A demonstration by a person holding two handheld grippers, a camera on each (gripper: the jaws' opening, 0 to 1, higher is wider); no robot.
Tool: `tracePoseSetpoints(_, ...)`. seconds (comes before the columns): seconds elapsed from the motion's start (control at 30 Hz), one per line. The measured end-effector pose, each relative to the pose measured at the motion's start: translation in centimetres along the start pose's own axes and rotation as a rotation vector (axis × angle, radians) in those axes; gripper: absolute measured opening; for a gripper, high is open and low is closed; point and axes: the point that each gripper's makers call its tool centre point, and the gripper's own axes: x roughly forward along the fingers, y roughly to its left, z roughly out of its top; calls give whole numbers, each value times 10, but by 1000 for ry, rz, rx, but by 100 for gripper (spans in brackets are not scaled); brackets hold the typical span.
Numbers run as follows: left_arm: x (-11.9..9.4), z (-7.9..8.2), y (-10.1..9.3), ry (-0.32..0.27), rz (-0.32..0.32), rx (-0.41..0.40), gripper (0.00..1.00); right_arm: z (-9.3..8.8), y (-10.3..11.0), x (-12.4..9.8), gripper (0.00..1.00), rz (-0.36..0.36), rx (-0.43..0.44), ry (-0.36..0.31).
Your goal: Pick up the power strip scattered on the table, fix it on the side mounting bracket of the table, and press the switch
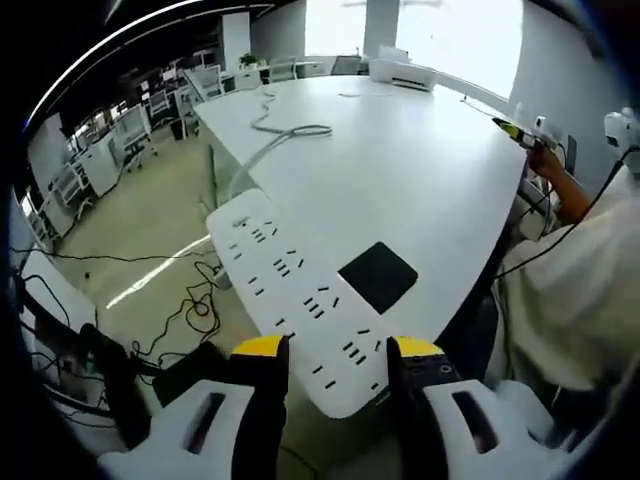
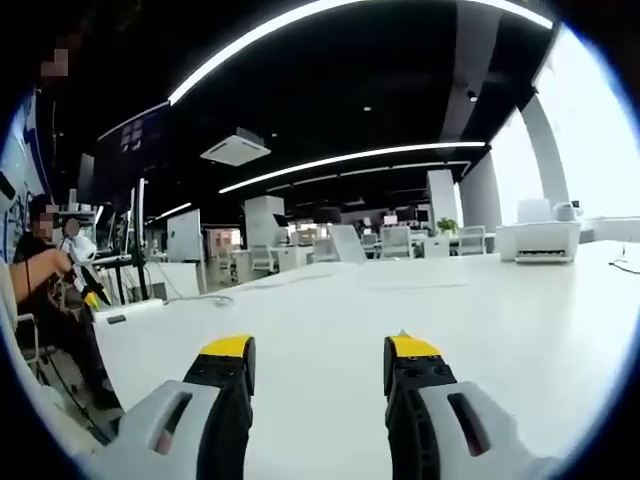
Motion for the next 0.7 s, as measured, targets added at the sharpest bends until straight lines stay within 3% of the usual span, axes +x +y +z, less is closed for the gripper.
tracePoseSetpoints(0.7,4,0,-1,48,-61,-23,43,0,0,2,47,-1,3,4)
